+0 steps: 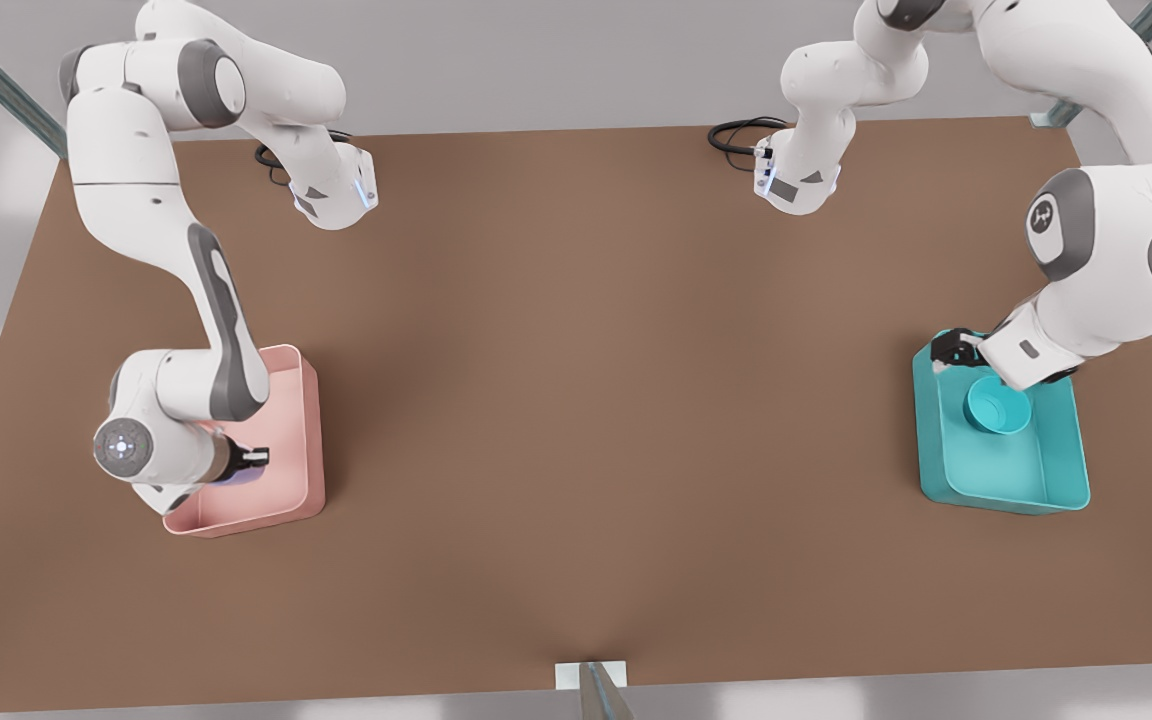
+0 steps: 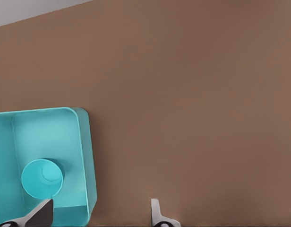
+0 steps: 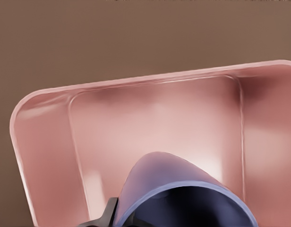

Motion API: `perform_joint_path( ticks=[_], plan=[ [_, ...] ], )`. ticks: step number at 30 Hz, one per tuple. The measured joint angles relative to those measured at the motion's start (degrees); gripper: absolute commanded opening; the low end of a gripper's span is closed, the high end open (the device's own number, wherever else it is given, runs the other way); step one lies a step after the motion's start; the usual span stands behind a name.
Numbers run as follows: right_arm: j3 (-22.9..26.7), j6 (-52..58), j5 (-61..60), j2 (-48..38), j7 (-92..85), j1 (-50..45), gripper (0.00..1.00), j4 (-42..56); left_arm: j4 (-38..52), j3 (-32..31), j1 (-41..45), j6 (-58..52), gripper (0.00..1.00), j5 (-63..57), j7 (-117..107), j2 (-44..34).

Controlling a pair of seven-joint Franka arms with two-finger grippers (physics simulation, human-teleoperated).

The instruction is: Put the bowls and cups in different boxes

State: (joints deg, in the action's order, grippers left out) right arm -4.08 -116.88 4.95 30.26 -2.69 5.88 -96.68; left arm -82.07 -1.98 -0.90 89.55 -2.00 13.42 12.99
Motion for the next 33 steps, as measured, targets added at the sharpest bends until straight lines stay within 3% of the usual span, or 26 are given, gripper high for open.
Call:
perform_joint_path(
  ticks=[8, 9, 10, 11, 21, 28, 31, 33],
  plan=[
    [-0.05, -4.74, -0.54, 1.43, -1.88, 0.0, 0.21, -1.9, 5.34, -0.57, 0.13, -7.38, 1.0, -0.4, -4.22, 3.41],
    [-0.05, -5.11, -0.52, 1.65, -2.04, -0.04, 0.51, -1.91, 5.37, -0.53, -0.05, -7.79, 1.0, -0.35, -4.61, 3.34],
    [-0.08, -5.42, -0.43, 1.8, -2.16, -0.06, 0.71, -1.91, 5.39, -0.47, -0.46, -8.09, 1.0, -0.3, -4.98, 3.34],
    [-0.11, -5.68, -0.26, 2.0, -2.2, -0.07, 1.0, -1.86, 5.42, -0.43, -1.1, -8.32, 1.0, -0.04, -5.33, 3.37],
    [-0.64, -6.1, 0.7, 0.47, -1.21, -0.08, 1.0, -1.74, 5.35, -0.39, -2.35, -9.17, 1.0, 1.16, -7.95, 3.52],
    [-2.11, 9.78, -3.99, -16.47, -2.48, -0.8, 1.0, 3.54, 5.22, -0.4, -2.41, -9.5, 1.0, 1.23, -9.08, 3.35],
    [-2.02, 17.46, -4.7, -27.17, -1.97, -0.64, 1.0, -0.58, 5.23, -0.41, -2.41, -9.63, 1.0, 1.23, -9.44, 3.36],
    [-1.91, 20.83, -5.11, -29.04, -1.65, -0.8, 1.0, -0.92, 5.23, -0.42, -2.43, -9.68, 1.0, 1.21, -9.64, 3.41]
  ],
)
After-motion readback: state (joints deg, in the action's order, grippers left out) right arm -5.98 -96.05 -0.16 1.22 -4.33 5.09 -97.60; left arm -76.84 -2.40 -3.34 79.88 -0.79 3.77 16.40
